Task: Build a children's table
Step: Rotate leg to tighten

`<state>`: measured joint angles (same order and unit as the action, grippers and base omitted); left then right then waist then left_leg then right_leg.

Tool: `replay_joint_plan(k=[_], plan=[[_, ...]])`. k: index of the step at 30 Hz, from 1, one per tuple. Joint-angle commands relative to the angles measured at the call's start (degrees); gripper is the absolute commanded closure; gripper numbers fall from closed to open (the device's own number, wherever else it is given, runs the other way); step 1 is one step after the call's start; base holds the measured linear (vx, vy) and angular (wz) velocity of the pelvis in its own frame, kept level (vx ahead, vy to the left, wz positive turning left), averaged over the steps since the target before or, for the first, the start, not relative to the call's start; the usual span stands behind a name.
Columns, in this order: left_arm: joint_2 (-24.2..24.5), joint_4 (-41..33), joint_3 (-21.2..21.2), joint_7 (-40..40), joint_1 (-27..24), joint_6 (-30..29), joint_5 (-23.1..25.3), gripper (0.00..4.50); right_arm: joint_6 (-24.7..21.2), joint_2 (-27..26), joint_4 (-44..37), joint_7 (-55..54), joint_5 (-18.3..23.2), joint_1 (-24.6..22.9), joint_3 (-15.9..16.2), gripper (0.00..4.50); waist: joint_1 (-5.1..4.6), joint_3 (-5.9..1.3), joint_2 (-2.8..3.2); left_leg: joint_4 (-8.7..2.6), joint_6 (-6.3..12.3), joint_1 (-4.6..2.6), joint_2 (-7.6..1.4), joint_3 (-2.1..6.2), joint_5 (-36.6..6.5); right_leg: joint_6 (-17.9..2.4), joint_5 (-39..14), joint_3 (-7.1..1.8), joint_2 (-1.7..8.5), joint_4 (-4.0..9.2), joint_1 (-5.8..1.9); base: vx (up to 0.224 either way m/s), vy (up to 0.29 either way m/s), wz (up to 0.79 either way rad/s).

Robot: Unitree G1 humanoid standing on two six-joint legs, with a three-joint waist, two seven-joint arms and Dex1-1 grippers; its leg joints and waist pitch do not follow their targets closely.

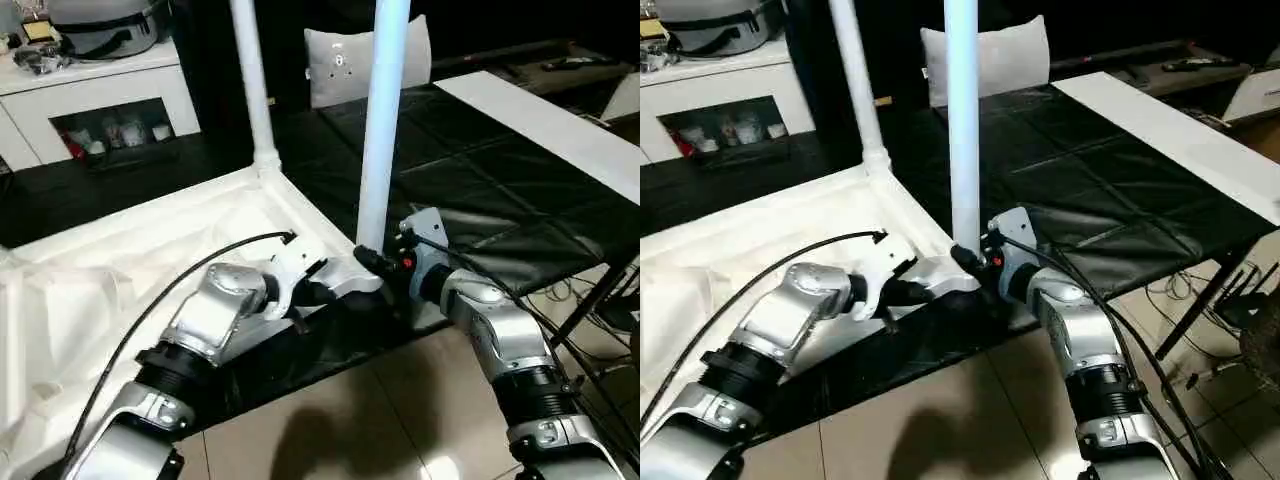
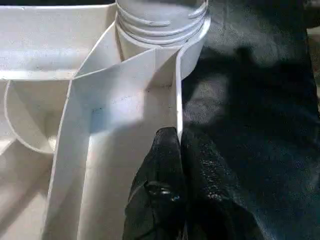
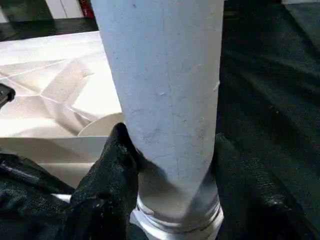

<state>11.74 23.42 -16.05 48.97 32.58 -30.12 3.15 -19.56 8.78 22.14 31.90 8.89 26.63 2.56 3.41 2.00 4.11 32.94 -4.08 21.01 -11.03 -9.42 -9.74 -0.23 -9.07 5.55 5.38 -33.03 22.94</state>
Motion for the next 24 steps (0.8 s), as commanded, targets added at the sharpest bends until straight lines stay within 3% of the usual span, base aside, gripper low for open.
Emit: replay_joint_plan(k=[1,3,6,14,18,24], plan=[[-0.84,-1.26,-1.98,1.71,-0.05,0.58,-1.33,4.5,-0.92,-1.51,0.79,-1.24,0.42,-0.56,0.06,1.87,0.73,-3.16,-0.55,-3.97,2.46,-0.03,-1.03,0.61,-17.72,-6.72,-25.24,-1.86,2.97,5.07,-2.62,0.0,0.0,0.0],[-0.45,-1.54,-2.36,2.13,-0.22,0.83,-1.02,4.5,-0.67,-1.68,0.22,-0.91,0.71,-0.8,-0.16,1.55,1.31,-3.59,-0.25,-3.7,2.47,-0.36,-1.29,0.44,-15.28,-8.87,-19.68,-2.25,3.02,4.41,-2.53,0.0,0.0,0.0],[0.48,-1.45,-3.12,2.72,-0.65,1.94,-0.36,4.5,0.61,-0.74,-0.29,0.22,0.87,-1.23,0.15,1.43,1.91,-3.65,-0.19,-3.65,2.85,-0.07,-1.34,0.33,-13.5,-10.32,-14.74,-2.25,2.9,3.8,-2.88,0.0,0.0,0.0],[3.37,-1.04,-5.03,5.74,-1.18,6.15,0.8,4.5,2.84,4.86,-3.35,9.06,1.04,-3.37,1.66,0.7,3.17,-3.57,-0.15,-3.65,3.24,-0.07,-1.42,0.29,-13.3,-9.62,-15.8,-2.25,2.93,3.87,-3.13,0.0,0.0,0.0],[6.89,-0.88,-7.23,11.4,-1.27,10.89,0.9,4.5,3.55,11.73,-6.03,19.55,3.23,-4.26,2.13,0.32,3.55,-3.49,-0.11,-3.84,2.91,-0.25,-1.64,0.42,-15.32,-9.42,-17.22,-2.3,2.84,3.95,-3.06,0.0,0.0,0.0],[10.21,-1.85,-9.99,18.41,-1.82,15.14,0.66,4.5,3.84,16.97,-6.32,29.8,4.79,-3.91,3.59,0.15,3.92,-3.4,-0.13,-3.69,3.36,-0.22,-1.63,0.29,-15.52,-9.86,-18.31,-2.33,3.01,3.97,-3.02,0.0,0.0,0.0]])
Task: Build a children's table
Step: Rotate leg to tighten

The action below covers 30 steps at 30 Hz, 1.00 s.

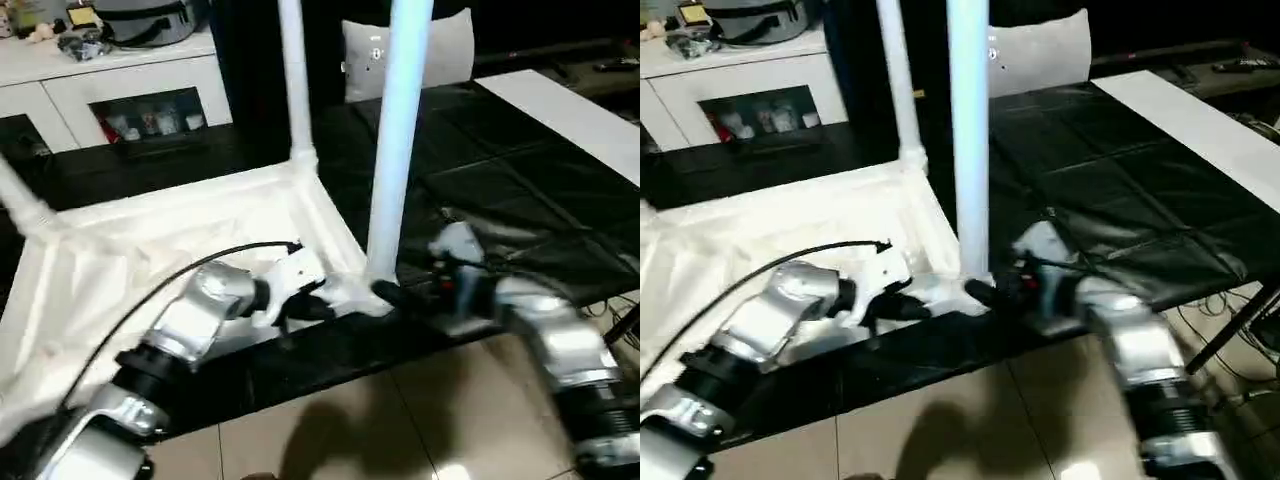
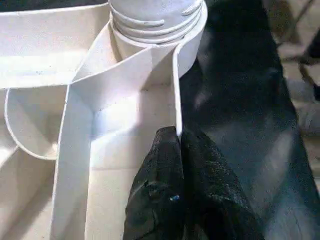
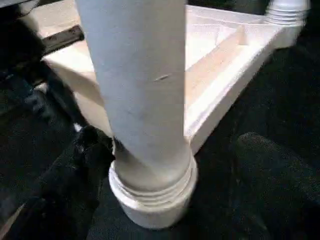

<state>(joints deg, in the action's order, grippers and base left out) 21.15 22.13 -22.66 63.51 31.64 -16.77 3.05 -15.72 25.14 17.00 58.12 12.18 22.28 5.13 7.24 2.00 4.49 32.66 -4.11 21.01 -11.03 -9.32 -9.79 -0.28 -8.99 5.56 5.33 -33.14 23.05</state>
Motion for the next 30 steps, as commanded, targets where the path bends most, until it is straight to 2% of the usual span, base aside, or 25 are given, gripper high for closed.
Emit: replay_joint_plan(k=[1,3,4,5,8,9,12,13,22,30], plan=[[0.97,-0.62,-3.52,4.22,-0.91,2.06,0.75,4.5,-0.04,0.84,-1.29,4.18,1.67,0.43,1.11,0.15,0.16,-3.42,-0.53,-3.36,3.53,-0.22,-1.64,0.18,-15.51,-9.85,-18.42,-2.32,3.06,4.06,-3.17,0.0,0.0,0.0],[2.62,-1.12,-4.85,7.38,-1.06,4.09,0.75,4.5,0.22,2.24,-1.83,8.02,2.78,0.41,1.74,0.5,0.48,-3.51,-0.45,-3.34,3.76,-0.22,-1.88,0.22,-14.86,-10.46,-17.16,-2.38,3.05,3.83,-3.13,0.0,0.0,0.0],[3.2,-1.29,-5.36,8.59,-1.1,4.85,0.75,4.5,-0.02,2.74,-2.18,9.51,3.41,0.39,2.15,0.5,0.63,-3.56,-0.45,-3.3,3.83,-0.25,-1.9,0.23,-14.66,-10.61,-16.77,-2.39,3.04,3.79,-3.12,0.0,0.0,0.0],[3.37,-1.35,-5.5,9.01,-1.11,5.09,0.73,4.5,-0.15,2.89,-2.34,10.03,3.65,0.36,2.3,0.53,1.03,-3.61,-1.04,-3.25,4.06,-0.27,-1.94,0.15,-13.84,-10.89,-16.43,-2.45,3.15,3.5,-3.12,0.0,0.0,0.0],[4.18,-1.58,-6.11,11.12,-1.03,5.9,0.6,4.5,-0.78,3.3,-3.25,12.33,4.57,0.17,3.03,0.87,1.41,-3.56,-0.92,-3.24,4.18,-0.4,-2.04,0.05,-13.59,-10.72,-17.45,-2.51,3.14,3.67,-2.85,0.0,0.0,0.0],[4.53,-1.63,-6.39,11.98,-0.93,6.17,0.62,4.5,-1.08,3.34,-3.64,13.19,4.8,0.07,3.36,0.94,1.47,-3.5,-1.5,-3.33,4.08,-0.29,-2.04,0.01,-13.37,-10.47,-17.82,-2.53,3.13,3.71,-2.91,0.0,0.0,0.0],[5.26,-1.25,-7.03,13.86,-0.44,7.45,0.82,4.5,-1.95,3.47,-4.17,16.05,5.49,0.0,4.43,1.14,1.71,-3.51,-1.21,-3.38,3.85,-0.34,-2.08,0.1,-13.54,-10.04,-18.95,-2.57,3.23,3.69,-2.82,0.0,0.0,0.0],[5.27,-1.24,-7.04,13.89,-0.43,7.48,0.83,4.5,-1.97,3.48,-4.17,16.12,5.5,0.0,4.46,1.34,1.72,-3.52,-1.21,-3.37,3.76,-0.33,-2.06,0.09,-13.56,-10.06,-18.96,-2.58,3.24,3.71,-2.82,0.0,0.0,0.0],[5.35,-0.69,-7.49,14.86,-0.22,8.56,1.16,4.5,-3.31,3.56,-3.53,19.0,5.96,0.07,6.15,2.09,2.23,-3.64,-1.25,-3.26,3.24,-0.34,-2.03,0.06,-13.04,-10.49,-17.6,-2.63,3.26,3.5,-2.9,0.0,0.0,0.0],[5.11,-0.72,-7.36,14.43,-0.34,7.94,0.89,4.5,-4.24,3.47,-4.14,19.43,6.74,-0.25,6.2,2.44,2.28,-3.68,-1.34,-3.22,3.21,-0.32,-2.02,0.07,-12.66,-10.21,-17.89,-2.61,3.24,3.46,-2.91,0.0,0.0,0.0]])
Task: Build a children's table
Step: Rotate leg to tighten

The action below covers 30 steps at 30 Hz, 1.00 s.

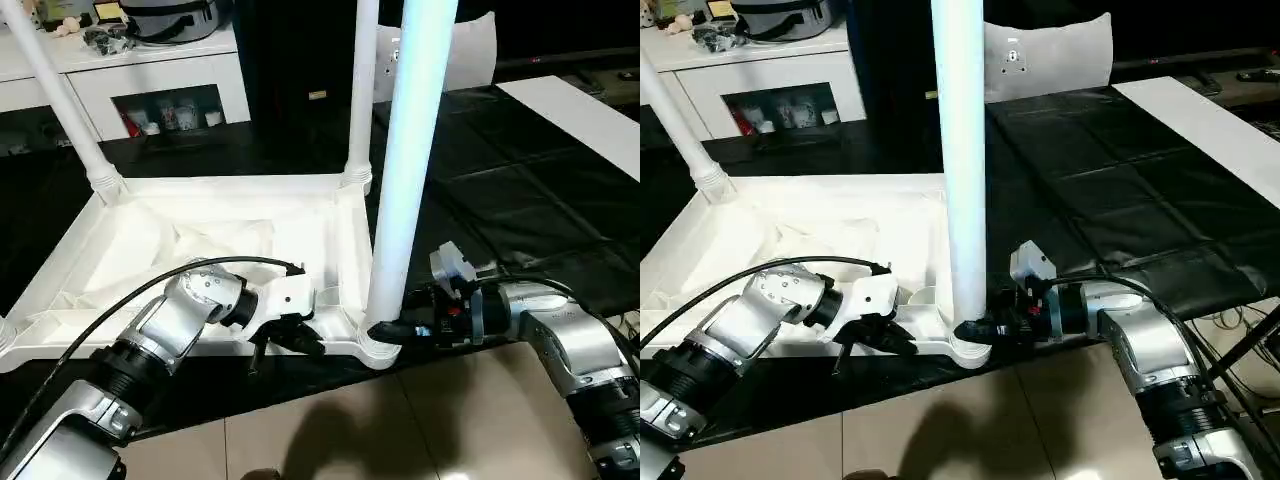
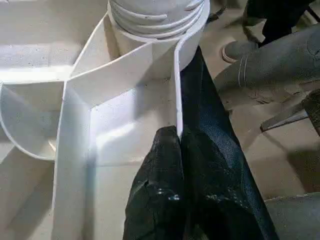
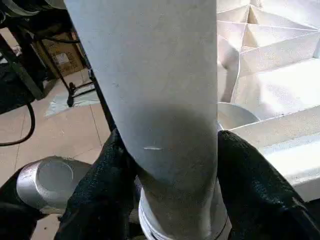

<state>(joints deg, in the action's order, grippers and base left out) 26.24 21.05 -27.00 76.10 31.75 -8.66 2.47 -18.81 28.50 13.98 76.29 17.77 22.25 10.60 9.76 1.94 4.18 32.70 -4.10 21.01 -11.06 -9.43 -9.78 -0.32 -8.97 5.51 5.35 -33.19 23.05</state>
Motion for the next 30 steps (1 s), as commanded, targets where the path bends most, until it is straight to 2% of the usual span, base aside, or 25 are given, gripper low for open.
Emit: replay_joint_plan(k=[1,5,6,7,9,12,13,15,16,17,18,20,22,23,24,26,27,30], plan=[[-0.3,0.21,-2.54,1.41,-0.64,-1.23,1.12,4.5,-1.9,-0.37,-2.03,0.33,1.68,-0.7,0.34,2.45,-0.26,-3.63,-0.97,-3.25,3.23,-0.33,-1.98,0.15,-12.63,-10.16,-17.91,-2.56,3.2,3.55,-2.89,0.0,0.0,0.0],[-1.24,-0.41,-1.58,-0.12,-0.92,-4.63,0.46,4.5,-4.48,-2.45,-3.26,-4.62,2.13,-0.99,-1.04,2.47,-0.3,-3.55,-0.89,-3.33,2.99,-0.29,-1.93,0.16,-12.52,-10.0,-18.33,-2.57,3.18,3.61,-2.93,0.0,0.0,0.0],[-2.29,-0.65,-0.73,-1.87,-1.01,-6.87,-0.02,4.5,-5.02,-3.66,-3.1,-7.66,1.56,-0.75,-1.6,2.47,-0.48,-3.38,-0.96,-3.48,2.61,-0.2,-1.85,0.2,-13.32,-9.54,-20.1,-2.47,3.19,3.79,-2.96,0.0,0.0,0.0],[-3.99,-0.75,0.58,-4.73,-1.02,-9.68,-0.6,4.5,-5.29,-5.55,-2.15,-12.91,-0.23,-0.12,-2.22,2.47,-0.63,-3.32,-0.78,-3.55,2.22,-0.2,-1.84,0.23,-13.99,-9.22,-21.35,-2.44,3.22,3.78,-2.93,0.0,0.0,0.0],[-5.81,-0.85,1.92,-7.61,-1.0,-12.45,-1.22,4.5,-5.71,-7.7,-0.6,-19.09,-2.59,0.79,-2.79,2.47,-1.11,-3.01,-0.88,-3.63,1.02,-0.6,-1.58,0.22,-15.96,-7.76,-26.47,-2.29,3.3,4.54,-2.6,0.0,0.0,0.0],[-8.54,-0.94,3.95,-11.71,-0.86,-15.53,-2.08,4.5,-6.77,-11.09,1.96,-28.61,-5.79,2.23,-3.94,2.49,-2.85,-2.75,-0.73,-3.85,0.03,-0.36,-1.15,0.64,-18.65,-4.67,-32.14,-1.68,3.16,5.31,-2.73,0.0,0.0,0.0],[-9.73,-0.87,4.88,-13.64,-0.71,-16.73,-2.27,4.5,-7.6,-12.4,2.84,-32.15,-6.59,2.76,-4.63,2.49,-3.18,-2.78,-0.65,-3.85,-0.16,-0.44,-1.1,0.68,-19.12,-4.49,-32.29,-1.62,3.12,5.38,-2.61,0.0,0.0,0.0],[-13.45,0.05,7.58,-20.44,0.01,-19.45,-2.06,4.5,-9.69,-16.29,6.54,-42.24,-7.02,4.81,-8.01,2.49,-4.71,-2.75,-0.37,-3.82,-0.3,-0.49,-0.9,0.85,-20.59,-4.59,-32.23,-1.35,2.96,5.66,-2.5,0.0,0.0,0.0],[-14.77,0.32,8.49,-22.66,0.21,-20.16,-2.03,4.5,-8.96,-17.48,7.7,-45.14,-7.11,5.33,-9.04,2.49,-5.43,-2.71,-0.45,-3.72,-0.34,-0.35,-0.76,0.89,-21.19,-4.36,-32.46,-1.11,2.93,5.85,-2.54,0.0,0.0,0.0],[-15.68,0.45,9.03,-23.96,0.32,-20.35,-2.1,4.5,-7.39,-18.14,8.41,-46.6,-7.36,5.58,-9.45,2.49,-5.43,-2.71,-0.45,-3.72,-0.34,-0.35,-0.76,0.89,-21.19,-4.36,-32.46,-1.11,2.93,5.85,-2.54,0.0,0.0,0.0],[-16.38,0.48,9.41,-24.8,0.4,-20.51,-2.2,4.5,-5.75,-18.59,8.82,-47.25,-7.55,5.66,-9.61,2.49,-5.9,-2.91,-0.53,-3.54,0.28,-0.45,-0.64,0.87,-21.45,-4.09,-31.87,-1.11,3.02,6.11,-2.46,0.0,0.0,0.0],[-16.87,0.48,9.38,-25.5,0.55,-20.47,-1.92,4.5,-4.33,-19.4,8.73,-47.26,-7.25,5.59,-10.07,1.82,-6.26,-3.04,-0.57,-3.65,1.33,-0.03,-0.69,0.84,-20.61,-4.59,-29.31,-1.3,2.88,5.84,-2.7,0.0,0.0,0.0],[-16.88,0.4,9.14,-25.65,0.61,-20.5,-1.59,4.5,-4.04,-19.98,8.24,-47.21,-6.76,5.46,-10.43,1.82,-6.3,-3.15,-0.58,-3.57,2.1,0.05,-0.74,0.69,-18.96,-5.6,-26.9,-1.53,2.88,5.62,-2.72,0.0,0.0,0.0],[-16.84,0.4,9.1,-25.62,0.6,-20.47,-1.55,4.5,-4.08,-20.02,8.16,-47.16,-6.69,5.43,-10.47,1.61,-5.96,-3.37,-0.61,-3.35,2.51,-0.27,-0.8,0.43,-17.41,-6.92,-24.73,-1.79,2.94,5.48,-2.52,0.0,0.0,0.0],[-15.68,0.69,8.64,-25.06,0.53,-19.3,-0.72,4.5,-4.17,-19.91,6.23,-45.74,-6.26,4.76,-10.51,1.46,-5.47,-3.62,-0.42,-3.15,2.87,-0.33,-0.94,0.28,-15.04,-8.43,-20.38,-2.07,2.83,4.89,-2.51,0.0,0.0,0.0],[-15.41,0.81,8.64,-24.99,0.51,-19.02,-0.57,4.5,-4.17,-19.71,5.86,-45.34,-6.38,4.59,-10.42,1.39,-4.98,-3.61,-0.36,-3.2,3.51,0.14,-1.1,0.3,-13.06,-9.39,-16.9,-2.07,2.79,4.3,-2.97,0.0,0.0,0.0],[-15.1,1.02,8.77,-25.22,0.46,-18.41,-0.17,4.5,-3.46,-18.82,5.62,-44.46,-6.58,4.22,-9.98,1.29,-4.56,-3.73,-0.11,-3.08,3.58,-0.1,-1.24,0.23,-12.27,-9.91,-15.24,-2.14,2.79,4.15,-2.83,0.0,0.0,0.0],[-14.08,1.02,8.39,-24.03,0.12,-16.67,0.08,4.5,-1.38,-15.89,5.14,-40.83,-6.64,3.13,-9.08,1.0,-3.92,-3.75,-0.14,-3.09,3.73,0.07,-1.32,0.26,-11.13,-10.36,-13.46,-2.11,2.83,3.83,-3.15,0.0,0.0,0.0]])
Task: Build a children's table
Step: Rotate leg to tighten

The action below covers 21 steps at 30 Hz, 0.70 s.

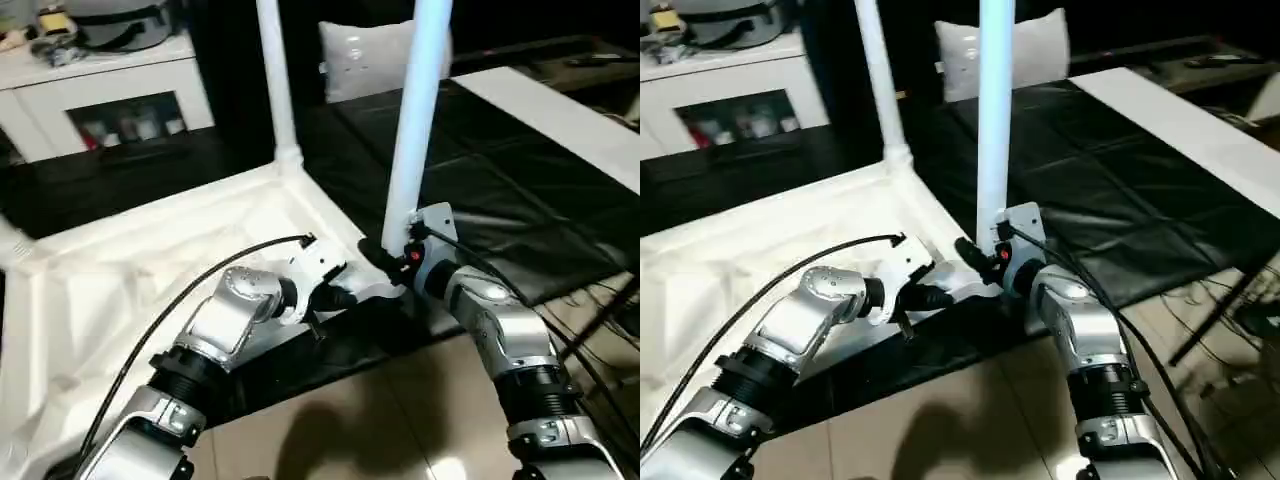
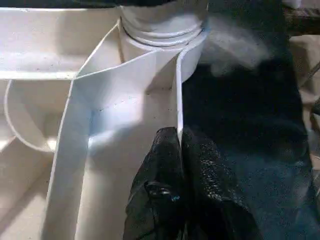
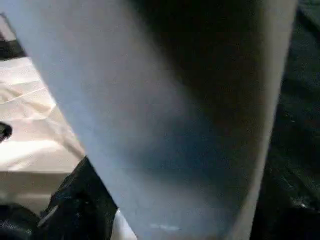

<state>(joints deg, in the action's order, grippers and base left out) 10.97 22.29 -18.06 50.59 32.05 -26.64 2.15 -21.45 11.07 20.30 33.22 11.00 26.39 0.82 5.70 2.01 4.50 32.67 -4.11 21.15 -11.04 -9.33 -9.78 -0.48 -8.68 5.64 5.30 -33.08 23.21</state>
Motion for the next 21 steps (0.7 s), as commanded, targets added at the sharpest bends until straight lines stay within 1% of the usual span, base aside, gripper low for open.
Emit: replay_joint_plan(k=[1,2,3,5,7,8,9,10,11,12,14,15,17,18,20,21], plan=[[1.26,-0.23,-0.6,1.58,-0.21,1.45,0.4,4.5,1.38,1.71,-1.21,2.48,0.1,-1.07,0.73,0.95,0.28,-3.8,-0.43,-3.08,3.67,-0.05,-1.4,0.19,-11.24,-10.14,-13.78,-2.25,2.92,3.7,-3.34,0.0,0.0,0.0],[1.35,-0.23,-0.66,1.69,-0.23,1.59,0.4,4.5,1.52,1.89,-1.24,2.74,0.07,-1.14,0.77,0.74,0.4,-3.8,-0.44,-3.09,3.56,-0.06,-1.43,0.17,-11.31,-10.06,-13.63,-2.3,2.92,3.66,-3.37,0.0,0.0,0.0],[2.74,-0.51,-1.74,3.83,-0.68,3.01,0.33,4.5,2.97,4.11,-1.81,5.97,-0.09,-1.94,1.27,0.74,0.56,-3.72,-0.64,-3.16,3.51,-0.05,-1.39,0.19,-11.69,-9.92,-14.44,-2.26,2.97,3.73,-3.43,0.0,0.0,0.0],[3.31,-0.65,-2.21,4.61,-0.86,3.48,0.3,4.5,3.62,5.05,-2.04,7.33,-0.16,-2.28,1.48,0.56,0.63,-3.71,-0.63,-3.11,3.56,-0.06,-1.38,0.12,-12.09,-9.61,-15.07,-2.32,2.95,3.78,-3.39,0.0,0.0,0.0],[4.25,-0.66,-2.79,5.87,-1.02,4.11,0.2,4.5,3.97,6.78,-2.79,10.18,0.07,-2.92,1.71,0.5,0.8,-3.53,-0.66,-3.24,3.51,-0.14,-1.39,0.1,-13.18,-9.16,-17.27,-2.29,3.01,4.03,-3.34,0.0,0.0,0.0],[5.43,-0.43,-3.51,7.82,-0.99,5.18,0.25,4.5,3.69,8.96,-4.12,14.42,1.04,-3.66,2.23,0.19,0.92,-3.47,-0.71,-3.29,3.53,-0.22,-1.41,0.13,-13.79,-8.66,-18.65,-2.28,2.98,4.13,-3.34,0.0,0.0,0.0],[6.15,-0.33,-3.99,9.07,-0.97,5.95,0.32,4.5,3.42,10.24,-4.91,16.86,1.58,-4.08,2.63,0.13,1.05,-3.45,-0.77,-3.32,3.69,-0.2,-1.51,0.19,-14.13,-8.31,-19.01,-2.35,2.94,4.12,-3.43,0.0,0.0,0.0],[6.39,-0.24,-4.15,9.53,-0.95,6.3,0.36,4.5,3.44,10.74,-5.11,17.69,1.86,-4.2,2.88,0.11,1.1,-3.46,-0.7,-3.34,3.72,-0.26,-1.57,0.17,-14.1,-8.38,-18.89,-2.41,2.93,4.14,-3.28,0.0,0.0,0.0],[7.0,-0.14,-4.57,10.95,-0.87,6.84,0.29,4.5,3.35,11.6,-5.27,18.96,2.06,-4.29,3.24,0.05,1.04,-3.46,-0.74,-3.34,3.65,-0.24,-1.54,0.16,-14.14,-8.82,-18.72,-2.37,2.95,4.1,-3.29,0.0,0.0,0.0],[7.96,0.13,-5.26,13.1,-0.71,7.96,0.23,4.5,2.75,12.72,-5.28,20.78,2.59,-4.25,3.58,0.05,1.09,-3.4,-0.7,-3.37,3.69,-0.23,-1.52,0.19,-14.48,-8.99,-19.22,-2.31,2.96,4.16,-3.29,0.0,0.0,0.0],[8.7,0.36,-5.85,14.68,-0.53,9.19,0.23,4.5,2.17,13.46,-5.16,22.21,3.03,-4.12,3.86,0.05,1.08,-3.38,-0.65,-3.36,3.63,-0.27,-1.57,0.17,-14.8,-9.22,-19.56,-2.35,2.99,4.16,-3.23,0.0,0.0,0.0],[9.26,0.43,-6.3,15.99,-0.42,10.14,0.24,4.5,2.36,14.13,-5.16,23.57,3.01,-4.12,4.36,0.05,1.24,-3.46,-0.91,-3.32,3.62,-0.38,-1.67,0.16,-14.77,-9.37,-19.59,-2.36,3.04,4.07,-3.17,0.0,0.0,0.0],[10.57,0.54,-7.32,19.19,-0.13,12.21,0.17,4.5,2.75,15.6,-5.2,27.5,3.51,-4.09,5.32,0.05,1.41,-3.49,-0.87,-3.28,3.75,-0.43,-1.69,0.13,-14.83,-9.72,-19.36,-2.36,3.03,4.07,-3.15,0.0,0.0,0.0],[11.53,0.55,-8.09,21.36,0.13,13.31,0.15,4.5,2.51,16.37,-5.37,30.56,4.44,-4.01,5.71,0.31,1.61,-3.52,-0.82,-3.24,3.92,-0.34,-1.76,0.13,-14.53,-9.9,-18.71,-2.42,3.03,3.86,-3.17,0.0,0.0,0.0],[12.44,0.69,-8.86,23.0,0.4,14.4,0.45,4.5,2.45,16.92,-5.27,32.86,4.92,-3.83,6.06,0.39,1.89,-3.5,-0.85,-3.2,4.09,-0.38,-1.89,0.07,-14.3,-10.41,-17.77,-2.52,3.07,3.78,-3.06,0.0,0.0,0.0],[12.81,0.81,-9.15,23.57,0.5,14.93,0.64,4.5,2.5,17.07,-5.17,33.55,4.92,-3.73,6.22,0.44,2.24,-3.57,-0.79,-3.18,4.06,-0.35,-1.89,0.1,-14.15,-10.52,-17.69,-2.5,3.14,3.68,-3.13,0.0,0.0,0.0]])
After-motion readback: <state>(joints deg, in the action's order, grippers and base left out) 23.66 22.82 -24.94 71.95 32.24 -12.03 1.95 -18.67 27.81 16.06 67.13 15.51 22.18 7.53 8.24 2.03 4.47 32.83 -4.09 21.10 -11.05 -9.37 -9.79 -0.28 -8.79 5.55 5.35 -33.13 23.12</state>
